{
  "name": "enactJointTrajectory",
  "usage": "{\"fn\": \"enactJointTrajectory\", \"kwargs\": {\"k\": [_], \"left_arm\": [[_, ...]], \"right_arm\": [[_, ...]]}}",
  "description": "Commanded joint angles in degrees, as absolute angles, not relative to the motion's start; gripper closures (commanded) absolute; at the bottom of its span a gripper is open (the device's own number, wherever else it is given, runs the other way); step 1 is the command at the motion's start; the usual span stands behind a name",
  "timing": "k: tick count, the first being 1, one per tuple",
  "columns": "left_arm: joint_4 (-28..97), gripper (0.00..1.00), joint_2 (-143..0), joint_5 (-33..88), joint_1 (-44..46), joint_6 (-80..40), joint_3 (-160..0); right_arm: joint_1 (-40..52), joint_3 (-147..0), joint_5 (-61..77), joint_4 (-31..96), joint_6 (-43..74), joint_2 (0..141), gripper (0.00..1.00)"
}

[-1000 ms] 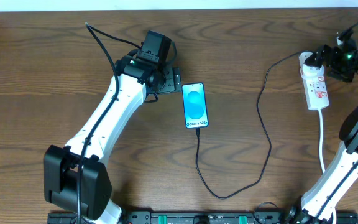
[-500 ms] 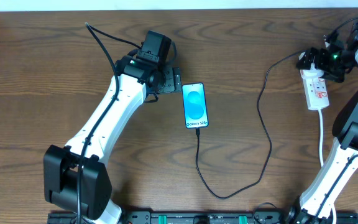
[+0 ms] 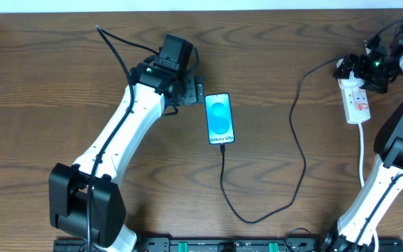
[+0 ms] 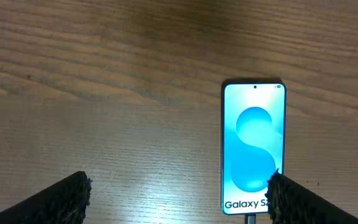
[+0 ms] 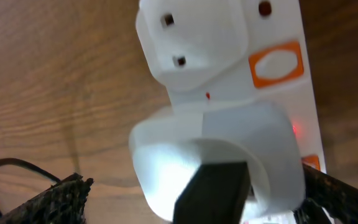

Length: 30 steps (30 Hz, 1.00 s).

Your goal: Plug charger to phone and switch on socket

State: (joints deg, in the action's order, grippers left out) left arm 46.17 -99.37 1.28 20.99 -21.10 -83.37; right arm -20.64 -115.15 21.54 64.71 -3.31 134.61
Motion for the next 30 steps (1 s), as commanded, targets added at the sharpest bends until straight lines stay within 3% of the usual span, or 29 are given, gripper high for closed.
{"fn": "enactJointTrajectory", "kwargs": {"k": [1, 17, 30], "left_arm": [[46.41, 0.09, -99.7, 0.38, 20.8, -20.58, -83.85], [46.41, 0.1, -99.7, 0.38, 20.8, -20.58, -83.85], [46.41, 0.09, -99.7, 0.38, 20.8, -20.58, -83.85]], "right_arm": [[-21.32, -115.13, 21.78, 65.82, -1.87, 133.51, 0.01], [-23.57, -115.13, 16.56, 71.55, 4.89, 109.97, 0.01], [-23.59, -115.11, 16.56, 71.57, 4.86, 108.38, 0.01]]}}
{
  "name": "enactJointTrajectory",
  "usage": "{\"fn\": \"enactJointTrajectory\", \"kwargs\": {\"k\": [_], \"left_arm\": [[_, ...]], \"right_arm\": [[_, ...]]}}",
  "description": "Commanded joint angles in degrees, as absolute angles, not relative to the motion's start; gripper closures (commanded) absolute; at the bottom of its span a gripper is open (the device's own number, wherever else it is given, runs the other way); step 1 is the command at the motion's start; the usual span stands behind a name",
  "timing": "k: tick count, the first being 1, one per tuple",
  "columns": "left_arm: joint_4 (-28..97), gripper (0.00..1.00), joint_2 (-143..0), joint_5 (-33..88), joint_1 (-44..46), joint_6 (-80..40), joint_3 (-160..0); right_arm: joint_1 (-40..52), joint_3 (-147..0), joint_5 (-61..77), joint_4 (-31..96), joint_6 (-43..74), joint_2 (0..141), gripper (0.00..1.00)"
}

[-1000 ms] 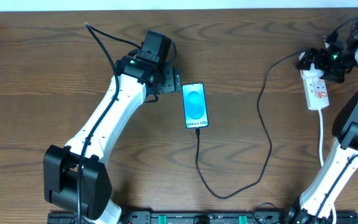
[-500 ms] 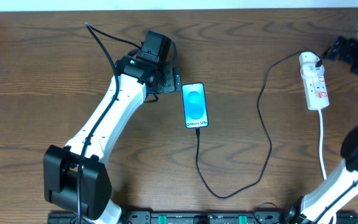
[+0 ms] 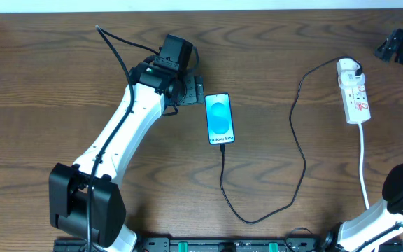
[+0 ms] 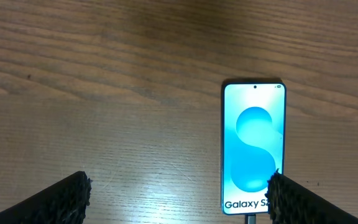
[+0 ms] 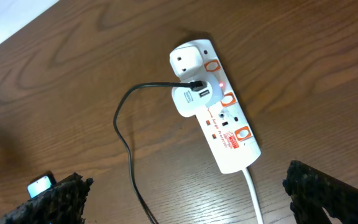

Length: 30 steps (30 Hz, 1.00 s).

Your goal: Plug charger to phone and switch on socket

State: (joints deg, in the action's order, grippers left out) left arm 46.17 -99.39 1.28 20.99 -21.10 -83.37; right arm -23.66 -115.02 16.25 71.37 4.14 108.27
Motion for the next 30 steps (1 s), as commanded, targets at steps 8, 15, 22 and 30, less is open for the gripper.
{"fn": "enactJointTrajectory", "kwargs": {"k": [8, 15, 22, 30], "left_arm": [[46.41, 0.09, -99.7, 0.38, 20.8, -20.58, -83.85], [46.41, 0.1, -99.7, 0.38, 20.73, -20.58, -83.79], [46.44, 0.09, -99.46, 0.4, 20.86, -20.58, -83.74], [46.61, 0.09, -92.73, 0.32, 20.97, -20.1, -78.24]], "right_arm": [[-23.59, -115.11, 16.56, 71.57, 4.86, 108.38, 0.01], [-23.59, -115.11, 16.56, 71.57, 4.86, 108.38, 0.01], [-23.59, -115.11, 16.56, 71.57, 4.86, 108.38, 0.01], [-23.59, -115.11, 16.56, 71.57, 4.86, 108.38, 0.01]]}}
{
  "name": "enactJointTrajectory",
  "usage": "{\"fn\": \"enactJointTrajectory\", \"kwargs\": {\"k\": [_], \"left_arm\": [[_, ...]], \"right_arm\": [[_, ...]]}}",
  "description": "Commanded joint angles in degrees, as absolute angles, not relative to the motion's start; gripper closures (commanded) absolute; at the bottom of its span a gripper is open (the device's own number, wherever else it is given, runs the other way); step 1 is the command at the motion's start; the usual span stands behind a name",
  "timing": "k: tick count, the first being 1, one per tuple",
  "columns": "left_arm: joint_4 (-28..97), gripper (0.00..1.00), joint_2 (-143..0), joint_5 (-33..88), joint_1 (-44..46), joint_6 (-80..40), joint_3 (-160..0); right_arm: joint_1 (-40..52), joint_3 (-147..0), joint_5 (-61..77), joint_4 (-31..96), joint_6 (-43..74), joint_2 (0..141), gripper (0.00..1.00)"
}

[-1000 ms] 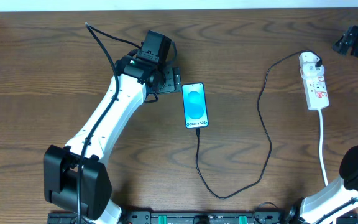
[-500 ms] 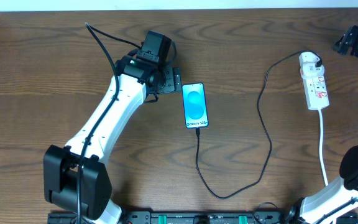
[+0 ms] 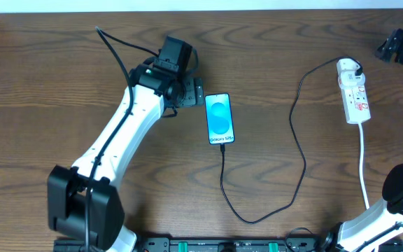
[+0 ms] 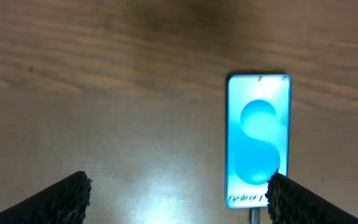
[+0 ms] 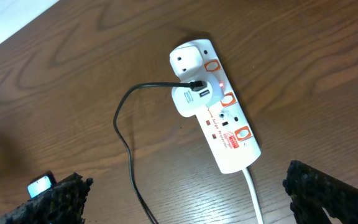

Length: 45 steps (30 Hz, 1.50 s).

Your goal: Plug charger to phone and switch on socket

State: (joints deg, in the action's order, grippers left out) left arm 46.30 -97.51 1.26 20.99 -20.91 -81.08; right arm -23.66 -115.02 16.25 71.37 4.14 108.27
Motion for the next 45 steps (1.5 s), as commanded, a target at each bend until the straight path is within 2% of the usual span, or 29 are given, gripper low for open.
{"fn": "enactJointTrajectory", "kwargs": {"k": [1, 7, 24, 33, 45], "left_arm": [[45.95, 0.1, -91.02, -0.38, 20.97, -20.12, -76.51], [39.03, 0.09, -79.77, -7.16, 20.97, -20.14, -63.42], [13.32, 0.1, -41.15, -10.81, 20.91, -20.12, -22.26], [9.3, 0.09, -21.65, -14.66, 19.57, -20.14, -11.11], [0.05, 0.1, -5.72, -14.22, 9.1, -20.14, -1.48]], "right_arm": [[-23.59, -115.11, 16.56, 71.57, 4.86, 108.38, 0.01], [-23.59, -115.11, 16.56, 71.57, 4.86, 108.38, 0.01], [-23.59, -115.11, 16.56, 71.57, 4.86, 108.38, 0.01], [-23.59, -115.11, 16.56, 71.57, 4.86, 108.38, 0.01], [-23.59, -115.11, 16.56, 71.57, 4.86, 108.38, 0.01]]}}
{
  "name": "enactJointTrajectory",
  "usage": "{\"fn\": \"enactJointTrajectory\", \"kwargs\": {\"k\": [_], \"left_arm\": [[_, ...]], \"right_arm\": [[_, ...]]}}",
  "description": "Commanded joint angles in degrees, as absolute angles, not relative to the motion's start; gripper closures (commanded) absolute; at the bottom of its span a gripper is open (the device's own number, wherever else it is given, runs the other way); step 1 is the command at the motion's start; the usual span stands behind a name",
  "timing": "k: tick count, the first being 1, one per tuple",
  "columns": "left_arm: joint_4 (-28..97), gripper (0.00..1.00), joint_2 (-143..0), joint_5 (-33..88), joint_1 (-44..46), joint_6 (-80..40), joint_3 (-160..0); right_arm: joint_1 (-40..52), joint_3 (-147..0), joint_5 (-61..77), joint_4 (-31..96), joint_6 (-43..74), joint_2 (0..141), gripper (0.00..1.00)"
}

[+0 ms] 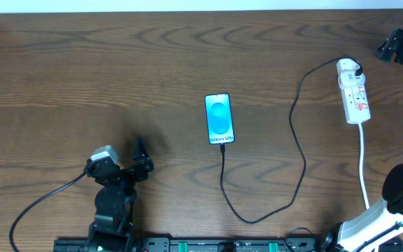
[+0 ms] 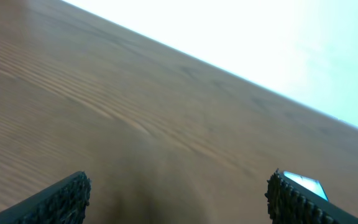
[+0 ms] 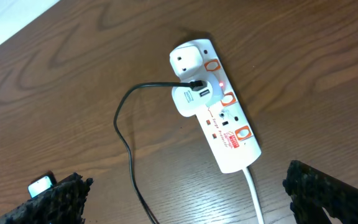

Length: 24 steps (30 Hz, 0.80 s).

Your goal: Plug charger to phone and switch on socket

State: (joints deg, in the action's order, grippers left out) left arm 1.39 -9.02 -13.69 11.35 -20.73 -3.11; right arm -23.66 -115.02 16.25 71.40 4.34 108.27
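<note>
The phone (image 1: pixel 219 119) lies face up mid-table, its screen lit blue. A black charger cable (image 1: pixel 298 140) runs from the phone's near end in a loop to the white adapter (image 3: pixel 191 99) in the white power strip (image 3: pixel 225 134). A small red lamp (image 3: pixel 220 84) glows on the strip. My left gripper (image 2: pixel 178 200) is open and empty, low over the front left of the table, with only a corner of the phone (image 2: pixel 303 182) beside its right finger. My right gripper (image 3: pixel 185 199) hangs open and empty, high above the strip.
The strip's white mains lead (image 1: pixel 364 168) runs toward the front right edge. My left arm (image 1: pixel 114 192) sits folded at the front left. My right arm (image 1: pixel 401 45) is at the far right corner. The table's far edge (image 1: pixel 201 10) meets a white wall.
My left arm has moved from beside the phone to the front left of the table, folded low. Its gripper stays open. The right arm, phone, cable and strip have not moved.
My right gripper was down close on the strip's adapter, a red lamp lit, while the left gripper stood open next to the plugged-in phone. Then the right arm was up at the far right corner. The left gripper then sat slightly higher, and now is back at the front left.
</note>
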Motion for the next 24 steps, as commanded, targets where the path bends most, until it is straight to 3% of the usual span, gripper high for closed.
{"fn": "enactJointTrajectory", "kwargs": {"k": [1, 11, 20, 24], "left_arm": [[-0.51, 0.09, -4.49, -13.93, 8.36, -20.14, -0.8], [-1.32, 0.1, -0.08, -12.45, 4.56, -15.09, -0.23], [1.74, 0.1, -0.08, -2.9, 4.56, 8.19, -0.23], [4.23, 0.09, -0.19, -1.45, 4.23, 8.51, -0.23]], "right_arm": [[-23.59, -115.11, 16.56, 71.57, 4.86, 108.38, 0.01], [-23.59, -115.11, 16.56, 71.57, 4.86, 108.38, 0.01], [-23.59, -115.11, 16.56, 71.57, 4.86, 108.38, 0.01], [-23.59, -115.11, 16.56, 71.57, 4.86, 108.38, 0.01]]}}
